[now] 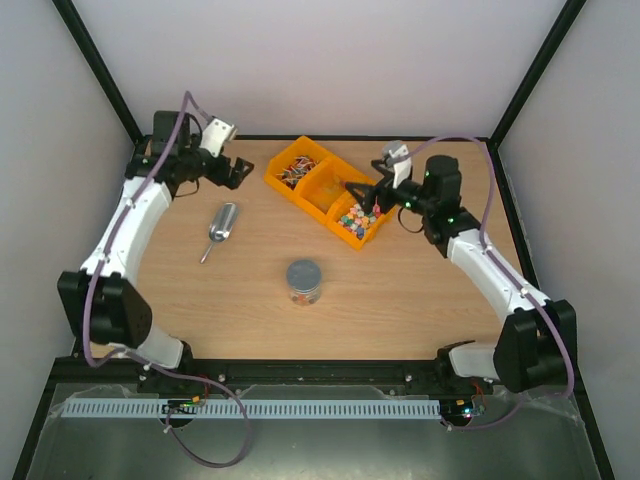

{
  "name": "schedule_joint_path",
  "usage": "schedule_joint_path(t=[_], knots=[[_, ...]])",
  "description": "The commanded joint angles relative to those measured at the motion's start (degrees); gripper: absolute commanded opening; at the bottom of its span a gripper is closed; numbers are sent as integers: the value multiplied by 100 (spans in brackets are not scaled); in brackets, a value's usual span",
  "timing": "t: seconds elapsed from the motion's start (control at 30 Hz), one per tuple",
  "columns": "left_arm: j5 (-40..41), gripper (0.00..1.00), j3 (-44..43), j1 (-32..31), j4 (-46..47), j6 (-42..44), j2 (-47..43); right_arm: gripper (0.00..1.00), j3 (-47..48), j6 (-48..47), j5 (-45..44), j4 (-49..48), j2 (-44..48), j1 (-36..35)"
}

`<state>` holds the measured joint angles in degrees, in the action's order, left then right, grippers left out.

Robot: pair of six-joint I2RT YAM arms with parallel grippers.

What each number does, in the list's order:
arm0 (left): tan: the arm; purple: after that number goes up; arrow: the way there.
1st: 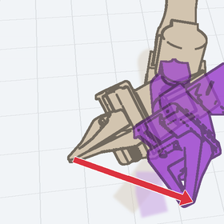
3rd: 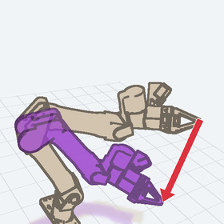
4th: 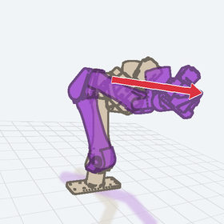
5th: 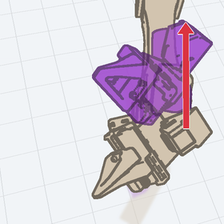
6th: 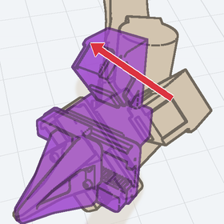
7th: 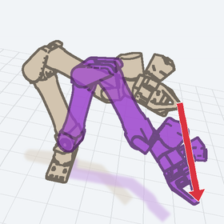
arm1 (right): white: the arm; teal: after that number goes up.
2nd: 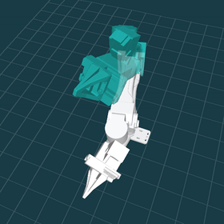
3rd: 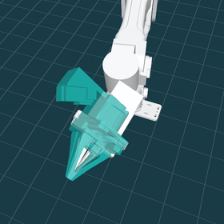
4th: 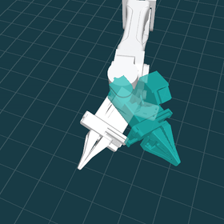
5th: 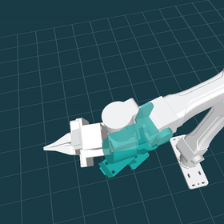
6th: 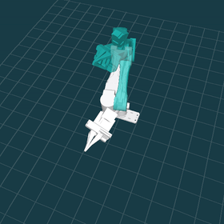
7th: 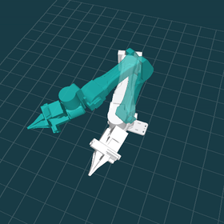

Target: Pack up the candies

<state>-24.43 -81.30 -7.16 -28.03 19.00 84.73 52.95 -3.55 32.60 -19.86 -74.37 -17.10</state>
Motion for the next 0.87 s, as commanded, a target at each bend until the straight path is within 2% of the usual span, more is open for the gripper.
schedule_joint_path(t=[0.0, 0.1, 0.17, 0.27, 0.5, 0.67, 0.83], knots=[[-588, 99, -1047, 625, -1610, -453, 950, 98, 758, 760, -303, 1156, -217, 508], [-860, 99, -1472, 1140, -1990, -821, 1545, 99, 966, 1077, -347, 1456, -311, 1017], [-442, 99, -1563, 1363, -2034, -1095, 1827, 99, 1028, 1161, -430, 1668, -332, 1342], [202, 99, -1420, 1606, -1970, -1074, 1960, 99, 983, 1117, -466, 2010, -265, 1803], [824, 99, -103, 1787, -1270, -1046, 1141, 98, 620, 812, -474, 2810, 73, 2736], [952, 99, 628, 1782, -1015, -1267, 524, 99, 129, 682, -703, 2911, 295, 2858], [1266, 99, 1161, 1760, -802, -1521, 168, 99, -83, 953, -718, 2699, 513, 2859]])
